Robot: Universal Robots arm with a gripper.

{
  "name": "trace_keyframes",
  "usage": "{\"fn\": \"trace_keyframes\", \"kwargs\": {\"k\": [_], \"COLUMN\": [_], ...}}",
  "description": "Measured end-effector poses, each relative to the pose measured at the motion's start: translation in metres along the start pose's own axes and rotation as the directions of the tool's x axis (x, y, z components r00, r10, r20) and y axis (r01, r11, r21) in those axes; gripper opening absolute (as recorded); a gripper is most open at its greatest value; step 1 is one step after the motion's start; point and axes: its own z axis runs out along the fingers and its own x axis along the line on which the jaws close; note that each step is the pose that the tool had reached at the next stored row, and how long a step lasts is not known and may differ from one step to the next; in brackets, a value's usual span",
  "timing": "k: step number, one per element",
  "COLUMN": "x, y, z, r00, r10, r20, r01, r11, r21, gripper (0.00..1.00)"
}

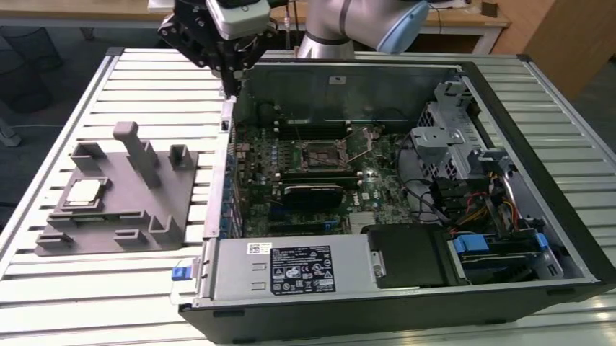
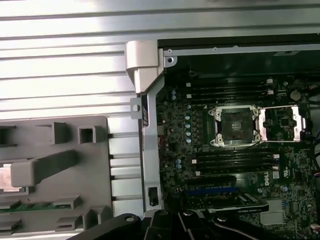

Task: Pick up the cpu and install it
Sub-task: 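Reach for the cpu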

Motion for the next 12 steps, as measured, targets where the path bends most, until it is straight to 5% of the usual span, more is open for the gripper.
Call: {"fn": "trace_keyframes", "kwargs": {"k": [12], "x": [0.0319], "y": [-0.0024], "z": [-0.0002], "r00": [1.0000], "r10": [0.000], "r20": [-0.0001], "r01": [0.000], "r11": [1.0000], "r21": [0.0000], "gripper": [0.11]}}
